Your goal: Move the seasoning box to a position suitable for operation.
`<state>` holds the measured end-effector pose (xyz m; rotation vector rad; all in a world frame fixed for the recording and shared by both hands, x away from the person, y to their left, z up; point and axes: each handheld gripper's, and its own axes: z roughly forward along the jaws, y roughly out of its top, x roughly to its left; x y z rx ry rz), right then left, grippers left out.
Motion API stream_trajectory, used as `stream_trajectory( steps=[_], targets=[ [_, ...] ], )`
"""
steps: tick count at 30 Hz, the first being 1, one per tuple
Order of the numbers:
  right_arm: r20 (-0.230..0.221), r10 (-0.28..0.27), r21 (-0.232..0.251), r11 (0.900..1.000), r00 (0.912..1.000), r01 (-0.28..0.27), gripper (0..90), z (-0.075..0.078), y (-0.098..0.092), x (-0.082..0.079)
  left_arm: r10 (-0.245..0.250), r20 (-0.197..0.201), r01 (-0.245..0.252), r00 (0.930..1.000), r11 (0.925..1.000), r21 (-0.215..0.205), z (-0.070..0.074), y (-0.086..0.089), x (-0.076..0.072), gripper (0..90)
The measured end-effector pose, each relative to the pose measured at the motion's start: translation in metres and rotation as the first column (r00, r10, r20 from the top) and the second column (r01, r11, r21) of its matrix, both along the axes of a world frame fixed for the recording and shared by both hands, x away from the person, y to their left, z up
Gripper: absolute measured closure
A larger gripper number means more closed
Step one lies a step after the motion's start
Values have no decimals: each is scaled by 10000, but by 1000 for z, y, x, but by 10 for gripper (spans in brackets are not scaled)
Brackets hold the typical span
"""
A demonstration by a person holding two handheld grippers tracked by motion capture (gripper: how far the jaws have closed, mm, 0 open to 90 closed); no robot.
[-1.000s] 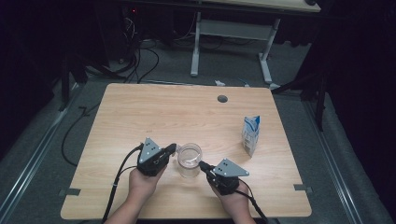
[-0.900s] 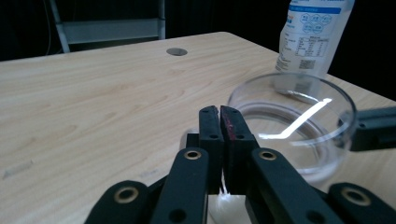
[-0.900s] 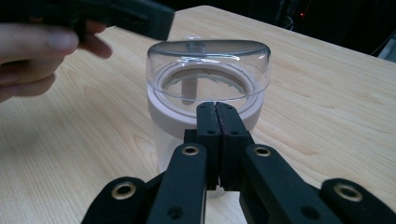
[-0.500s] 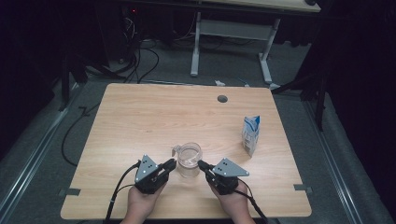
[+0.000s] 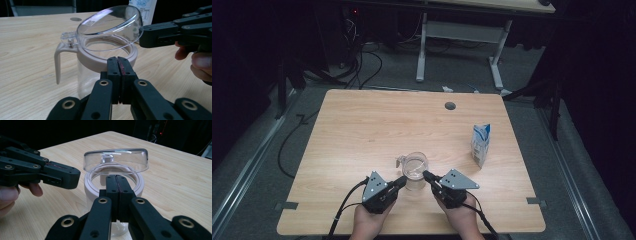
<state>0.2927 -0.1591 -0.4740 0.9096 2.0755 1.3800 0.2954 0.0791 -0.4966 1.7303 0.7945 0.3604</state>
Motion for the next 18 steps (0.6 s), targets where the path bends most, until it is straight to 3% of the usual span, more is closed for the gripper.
stream_trajectory(
  steps=[18],
  targets=[
    [-70, -194, -64, 9998, 9998, 193, 884, -5, -7, 0, -126, 219, 127, 9997, 9999, -49, 9, -12, 2, 896]
  ],
)
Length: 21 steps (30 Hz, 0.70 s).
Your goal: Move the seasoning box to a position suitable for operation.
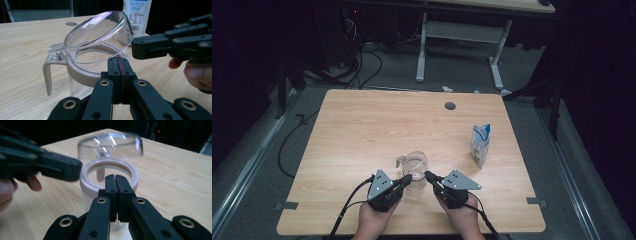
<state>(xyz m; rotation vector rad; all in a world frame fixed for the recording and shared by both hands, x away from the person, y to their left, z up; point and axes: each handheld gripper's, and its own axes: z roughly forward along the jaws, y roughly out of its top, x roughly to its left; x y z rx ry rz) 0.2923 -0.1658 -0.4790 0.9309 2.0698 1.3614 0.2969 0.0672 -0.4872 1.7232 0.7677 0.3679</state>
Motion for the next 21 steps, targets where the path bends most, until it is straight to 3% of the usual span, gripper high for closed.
stream_trajectory(
  steps=[14, 21],
  targets=[
    [-599, -519, -151, 9986, 9969, 511, 859, -15, -14, 4, 518, 325, -511, 9981, 9985, -208, 9, 8, 7, 896],
    [-563, -556, -168, 9984, 9969, 547, 845, -16, -16, 4, 706, 298, -697, 9971, 9971, -294, 11, 12, 12, 896]
  ],
)
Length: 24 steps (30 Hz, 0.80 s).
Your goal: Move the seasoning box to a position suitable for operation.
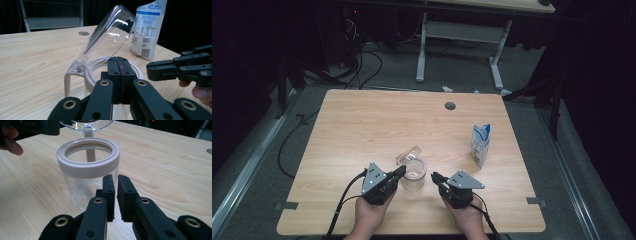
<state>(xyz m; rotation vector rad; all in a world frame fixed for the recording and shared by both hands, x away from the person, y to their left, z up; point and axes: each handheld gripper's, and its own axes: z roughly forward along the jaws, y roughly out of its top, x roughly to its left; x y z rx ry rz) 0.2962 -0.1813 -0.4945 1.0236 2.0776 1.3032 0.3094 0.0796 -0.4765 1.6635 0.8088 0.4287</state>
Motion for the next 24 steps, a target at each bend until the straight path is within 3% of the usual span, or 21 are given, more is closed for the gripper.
stream_trajectory(
  steps=[5, 6, 7, 8, 10, 15, 16, 24],
  targets=[
    [35, -20, 96, 10000, 10000, 20, 846, 1, 0, -1, 6, -11, -6, 10000, 10000, -35, 1, 0, 1, 896],
    [104, 78, 433, 9990, 9999, -83, 848, 5, 0, -2, 5, -3, -5, 10000, 10000, -36, 1, 0, 1, 897],
    [104, 78, 433, 9990, 9999, -83, 848, 5, 0, -2, 5, -3, -5, 10000, 10000, -36, 1, 0, 1, 896],
    [480, 250, 506, 9983, 9985, -275, 865, 14, 5, -4, 8, 2, -8, 10000, 10000, -38, 1, 0, 1, 896],
    [706, 422, 732, 9962, 9966, -474, 881, 21, 11, -4, 6, 4, -6, 10000, 10000, -42, 1, 0, 1, 897],
    [776, 704, 562, 9956, 9945, -749, 900, 23, 26, -3, 18, -3, -18, 10000, 10000, -72, 1, -1, 1, 897],
    [737, 712, 337, 9967, 9947, -739, 900, 19, 31, -1, 20, -24, -21, 10000, 10000, -94, 1, -1, 1, 897],
    [612, 839, 102, 9964, 9946, -847, 900, 15, 34, 0, 250, 28, -249, 9997, 9995, -168, 4, 4, 6, 896]
  ],
)
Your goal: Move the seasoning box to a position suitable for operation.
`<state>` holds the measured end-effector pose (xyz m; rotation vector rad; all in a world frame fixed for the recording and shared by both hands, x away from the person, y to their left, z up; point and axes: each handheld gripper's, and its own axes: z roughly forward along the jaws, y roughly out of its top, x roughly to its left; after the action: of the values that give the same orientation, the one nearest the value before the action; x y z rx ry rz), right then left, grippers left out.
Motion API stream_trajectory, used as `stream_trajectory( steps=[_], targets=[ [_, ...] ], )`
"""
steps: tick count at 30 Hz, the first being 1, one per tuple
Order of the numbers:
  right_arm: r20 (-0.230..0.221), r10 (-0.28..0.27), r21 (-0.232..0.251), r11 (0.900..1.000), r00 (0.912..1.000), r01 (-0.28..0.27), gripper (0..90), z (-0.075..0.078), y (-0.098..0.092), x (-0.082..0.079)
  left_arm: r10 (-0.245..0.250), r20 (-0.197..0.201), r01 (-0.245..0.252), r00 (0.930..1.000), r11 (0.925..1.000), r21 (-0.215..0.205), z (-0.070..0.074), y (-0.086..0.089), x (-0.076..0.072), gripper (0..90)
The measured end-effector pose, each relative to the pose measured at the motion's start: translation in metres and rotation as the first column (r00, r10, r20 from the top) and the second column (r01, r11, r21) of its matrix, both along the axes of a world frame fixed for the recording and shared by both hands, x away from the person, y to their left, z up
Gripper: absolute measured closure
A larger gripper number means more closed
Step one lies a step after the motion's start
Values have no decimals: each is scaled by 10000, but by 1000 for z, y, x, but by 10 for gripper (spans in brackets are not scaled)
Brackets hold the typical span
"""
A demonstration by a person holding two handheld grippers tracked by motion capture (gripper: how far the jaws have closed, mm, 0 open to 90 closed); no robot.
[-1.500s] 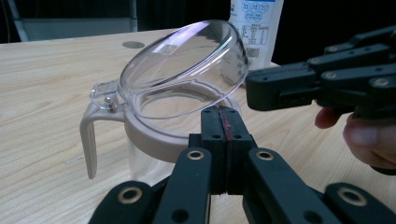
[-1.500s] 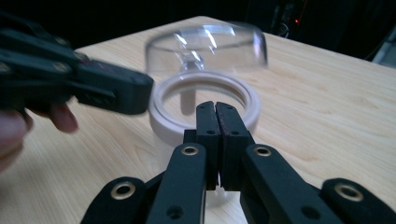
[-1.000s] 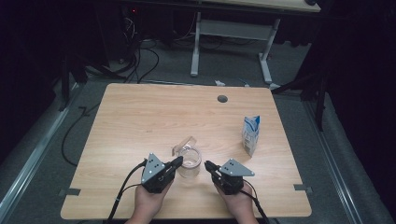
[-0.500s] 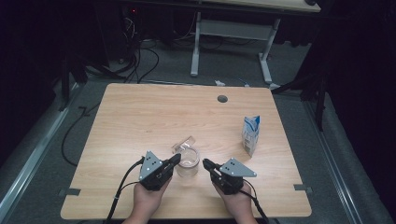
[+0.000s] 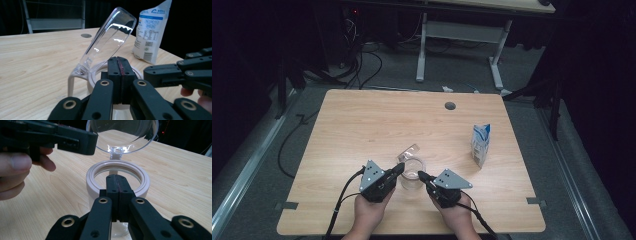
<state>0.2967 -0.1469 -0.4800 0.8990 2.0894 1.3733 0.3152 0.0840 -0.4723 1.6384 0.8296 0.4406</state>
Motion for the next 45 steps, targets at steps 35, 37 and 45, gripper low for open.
stream_trajectory(
  steps=[35, 37, 45],
  targets=[
    [201, 100, -91, 9999, 9997, -98, 900, 0, 0, -2, 1034, -1065, -966, 9889, 9931, 672, -38, 19, 22, 899],
    [350, 38, 48, 10000, 9994, -40, 900, 4, -6, -5, 918, -1123, -840, 9894, 9938, 731, -40, 13, 23, 899],
    [212, -667, 205, 9976, 9975, 663, 898, 1, -33, -2, 602, -973, -526, 9934, 9955, 782, -39, 3, 15, 900]
  ],
)
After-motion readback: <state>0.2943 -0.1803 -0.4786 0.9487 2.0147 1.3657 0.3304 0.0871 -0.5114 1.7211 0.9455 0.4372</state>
